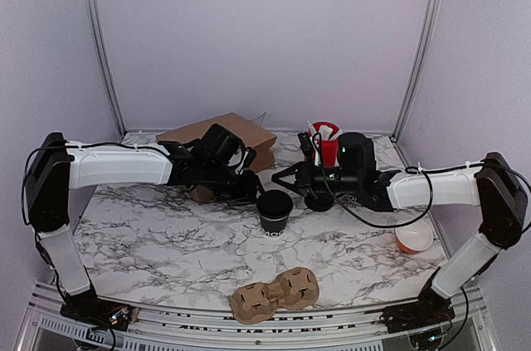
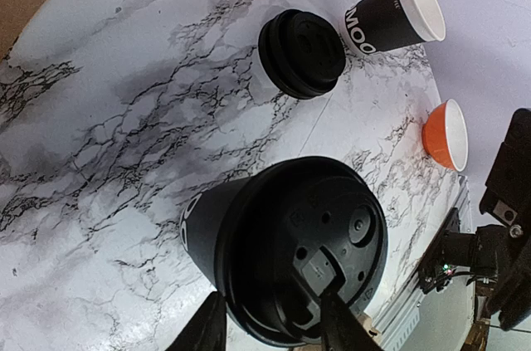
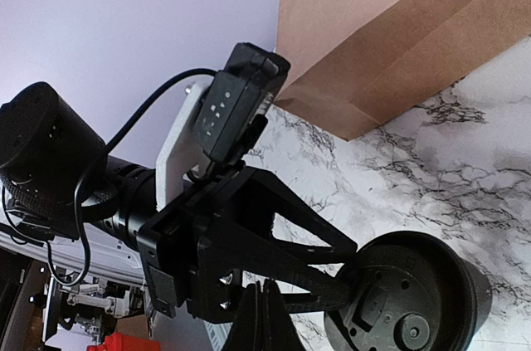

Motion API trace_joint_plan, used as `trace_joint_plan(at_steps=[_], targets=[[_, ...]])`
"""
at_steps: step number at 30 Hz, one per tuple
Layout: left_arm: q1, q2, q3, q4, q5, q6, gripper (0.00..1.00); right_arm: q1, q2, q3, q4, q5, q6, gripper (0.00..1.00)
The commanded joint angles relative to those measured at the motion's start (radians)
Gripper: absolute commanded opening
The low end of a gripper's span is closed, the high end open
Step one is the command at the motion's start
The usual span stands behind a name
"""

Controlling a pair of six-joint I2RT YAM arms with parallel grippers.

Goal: Pack the takeout coffee

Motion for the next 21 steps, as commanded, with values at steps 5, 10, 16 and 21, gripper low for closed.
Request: trace_joint_plan(at_steps=[5,10,16,21], targets=[[0.004,0.025,0.002,-0.022,-0.009,-0.001,0.37,-0.038,0.057,-0.007,-0.121,0.015,0.049,0.0],[0.004,0.031,0.004,-0.027,-0.011,-0.001,0.36,-0.039,0.108,-0.011,-0.157,0.001,0.041,0.0],[0.004,0.032,0.002,-0.028,-0.014,-0.002,0.36,-0.039,0.07,0.044,-0.248,0.039,-0.013,0.0],[0.002,0.03,0.002,-0.028,-0.016,0.0,0.35,-0.039,0.018,0.089,-0.222,0.032,-0.034,0.0]])
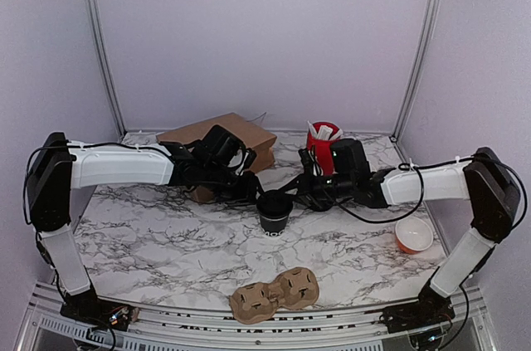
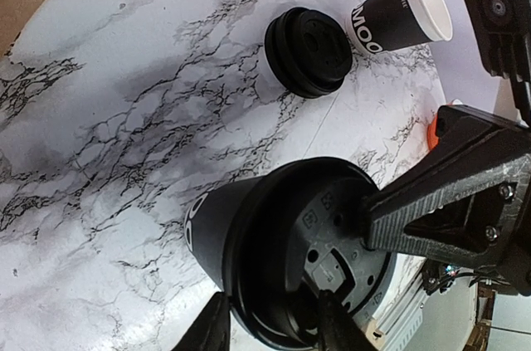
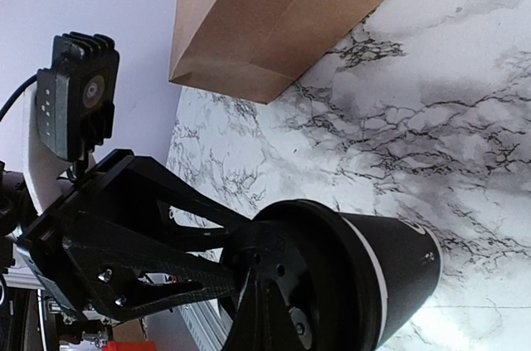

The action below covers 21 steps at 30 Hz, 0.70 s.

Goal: Pack the takeout coffee

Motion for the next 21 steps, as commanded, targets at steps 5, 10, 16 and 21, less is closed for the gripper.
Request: trace_joint_plan(at_steps=[5,10,16,21], targets=[[0.003,0.016,-0.001,-0.025,-0.009,0.002,0.34,-0.002,-0.12,0.104,-0.066,0.048,-0.079,0.0],[0.003,0.013,-0.002,-0.026,-0.011,0.004,0.34,-0.003,-0.082,0.053,-0.022,0.013,-0.047,0.0],[0.003,0.014,-0.005,-0.029,-0.015,0.004,0.34,-0.004,0.028,-0.041,0.054,-0.047,0.016,0.0],[0.003,0.016,-0.003,-0.028,-0.016,0.003,0.34,-0.005,0.028,-0.04,0.018,-0.024,-0.001,0.0]])
